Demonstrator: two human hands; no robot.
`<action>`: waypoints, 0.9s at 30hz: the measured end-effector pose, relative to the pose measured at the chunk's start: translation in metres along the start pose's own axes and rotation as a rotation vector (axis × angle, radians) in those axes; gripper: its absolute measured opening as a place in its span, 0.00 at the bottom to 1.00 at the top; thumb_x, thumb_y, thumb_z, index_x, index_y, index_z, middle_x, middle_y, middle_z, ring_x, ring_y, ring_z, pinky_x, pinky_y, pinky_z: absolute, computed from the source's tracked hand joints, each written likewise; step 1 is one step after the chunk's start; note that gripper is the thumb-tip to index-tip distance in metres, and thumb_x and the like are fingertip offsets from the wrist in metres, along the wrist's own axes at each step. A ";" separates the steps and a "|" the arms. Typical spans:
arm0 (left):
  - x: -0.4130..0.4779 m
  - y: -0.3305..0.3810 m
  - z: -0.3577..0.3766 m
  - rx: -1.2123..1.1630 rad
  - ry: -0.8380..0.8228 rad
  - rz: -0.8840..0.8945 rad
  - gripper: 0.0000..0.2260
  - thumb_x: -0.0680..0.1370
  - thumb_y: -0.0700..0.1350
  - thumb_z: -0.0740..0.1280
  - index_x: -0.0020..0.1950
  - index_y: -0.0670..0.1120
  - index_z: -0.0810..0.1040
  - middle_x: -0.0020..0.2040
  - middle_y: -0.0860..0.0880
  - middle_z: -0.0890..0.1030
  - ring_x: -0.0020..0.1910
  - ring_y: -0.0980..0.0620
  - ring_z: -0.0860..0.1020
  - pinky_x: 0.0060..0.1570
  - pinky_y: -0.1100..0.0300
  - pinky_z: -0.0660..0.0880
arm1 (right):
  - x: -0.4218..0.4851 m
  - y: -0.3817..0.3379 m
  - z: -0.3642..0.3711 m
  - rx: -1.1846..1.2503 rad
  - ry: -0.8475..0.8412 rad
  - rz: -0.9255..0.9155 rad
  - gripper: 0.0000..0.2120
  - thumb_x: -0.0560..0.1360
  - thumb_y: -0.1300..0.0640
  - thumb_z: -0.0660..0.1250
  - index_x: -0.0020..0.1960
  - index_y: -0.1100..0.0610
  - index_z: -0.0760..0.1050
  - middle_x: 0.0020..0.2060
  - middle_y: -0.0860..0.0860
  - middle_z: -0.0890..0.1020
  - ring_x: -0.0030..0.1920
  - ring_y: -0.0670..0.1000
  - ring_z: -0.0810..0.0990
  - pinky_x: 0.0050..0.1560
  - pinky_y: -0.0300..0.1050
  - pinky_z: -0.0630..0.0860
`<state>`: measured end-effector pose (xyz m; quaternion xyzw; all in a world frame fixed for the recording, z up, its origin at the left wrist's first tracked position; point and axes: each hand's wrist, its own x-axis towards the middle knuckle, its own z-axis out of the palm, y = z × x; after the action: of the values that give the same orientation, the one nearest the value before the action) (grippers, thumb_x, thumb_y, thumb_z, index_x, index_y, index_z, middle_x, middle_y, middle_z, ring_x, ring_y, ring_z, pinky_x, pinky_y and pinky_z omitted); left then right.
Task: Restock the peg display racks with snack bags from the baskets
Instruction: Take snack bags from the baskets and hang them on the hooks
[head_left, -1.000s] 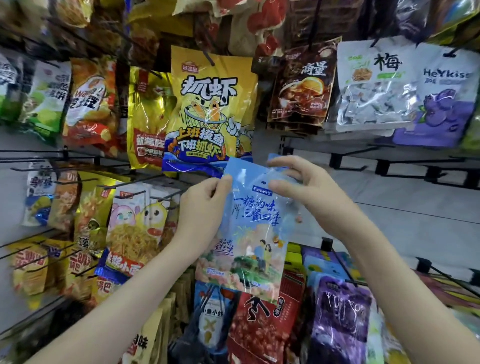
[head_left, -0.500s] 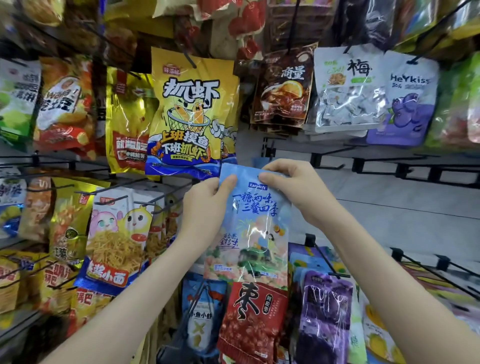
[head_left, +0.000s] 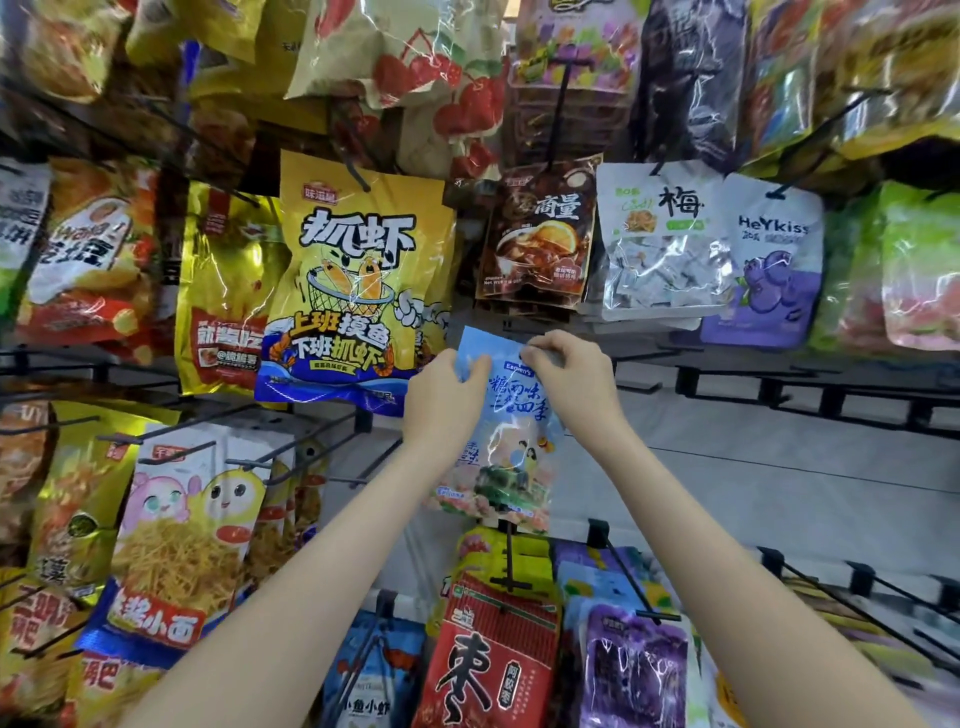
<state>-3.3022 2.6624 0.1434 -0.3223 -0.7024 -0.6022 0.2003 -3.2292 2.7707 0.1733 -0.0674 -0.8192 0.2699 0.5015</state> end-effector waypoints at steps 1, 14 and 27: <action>0.001 0.000 0.003 0.004 -0.002 -0.010 0.17 0.80 0.51 0.60 0.36 0.44 0.61 0.31 0.50 0.63 0.30 0.51 0.62 0.29 0.56 0.55 | 0.001 0.002 0.001 0.011 0.001 0.014 0.06 0.78 0.60 0.64 0.45 0.56 0.79 0.37 0.43 0.79 0.39 0.37 0.75 0.37 0.23 0.67; 0.007 -0.033 0.031 0.024 0.042 -0.044 0.16 0.81 0.54 0.59 0.46 0.41 0.69 0.36 0.48 0.72 0.36 0.48 0.70 0.32 0.54 0.62 | 0.009 0.018 0.006 -0.018 -0.077 0.072 0.07 0.79 0.57 0.63 0.48 0.55 0.79 0.39 0.45 0.80 0.40 0.43 0.75 0.38 0.37 0.68; 0.035 -0.094 0.089 0.794 -0.352 0.395 0.31 0.81 0.47 0.59 0.79 0.45 0.47 0.79 0.44 0.46 0.78 0.46 0.45 0.74 0.48 0.46 | 0.040 0.115 0.057 -0.576 0.117 -0.175 0.20 0.62 0.70 0.65 0.54 0.64 0.74 0.46 0.64 0.77 0.45 0.64 0.77 0.39 0.50 0.71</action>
<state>-3.3828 2.7501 0.0827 -0.4454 -0.8267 -0.1737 0.2966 -3.3163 2.8617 0.1260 -0.1514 -0.8345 -0.0218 0.5293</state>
